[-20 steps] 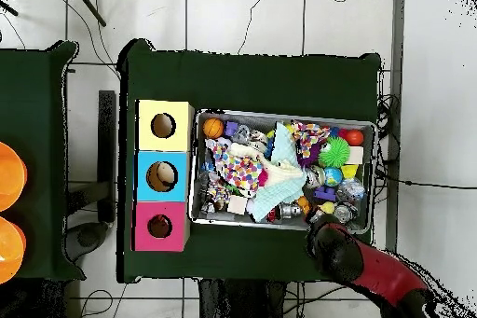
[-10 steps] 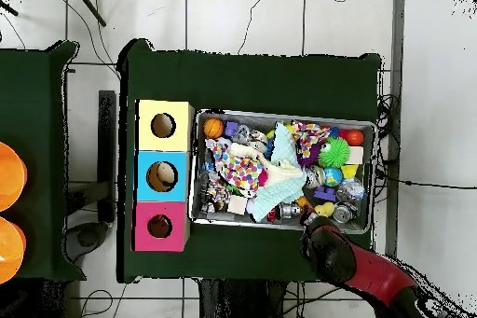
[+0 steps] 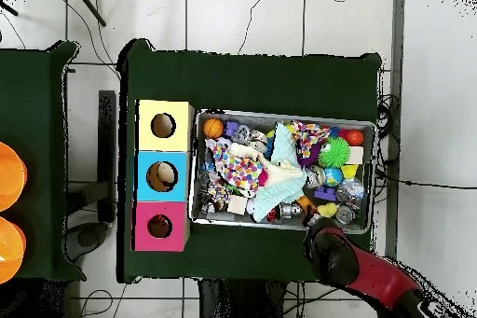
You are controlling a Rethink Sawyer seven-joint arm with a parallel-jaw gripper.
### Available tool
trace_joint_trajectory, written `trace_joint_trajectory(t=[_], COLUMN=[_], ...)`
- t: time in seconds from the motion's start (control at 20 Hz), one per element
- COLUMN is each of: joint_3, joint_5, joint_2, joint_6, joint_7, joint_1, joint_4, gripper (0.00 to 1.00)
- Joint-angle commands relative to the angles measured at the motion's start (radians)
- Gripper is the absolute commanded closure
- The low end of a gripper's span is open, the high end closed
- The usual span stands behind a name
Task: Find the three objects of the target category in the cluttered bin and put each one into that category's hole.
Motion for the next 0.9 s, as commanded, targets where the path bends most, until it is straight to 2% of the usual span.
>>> trace_joint_trajectory(t=[0.05,0.55,0.9], joint_3=[0.025,0.043,0.054], joint_5=[-0.048,-0.067,-0.053], joint_2=[0.067,0.052,0.009], joint_6=[-0.036,-0.008,0.029], joint_7=[0.096,0.077,0.077], joint_1=[-0.039,-0.075,-0.075], joint_4=[-0.005,-0.006,0.015], gripper=[0.0,0.0,0.0])
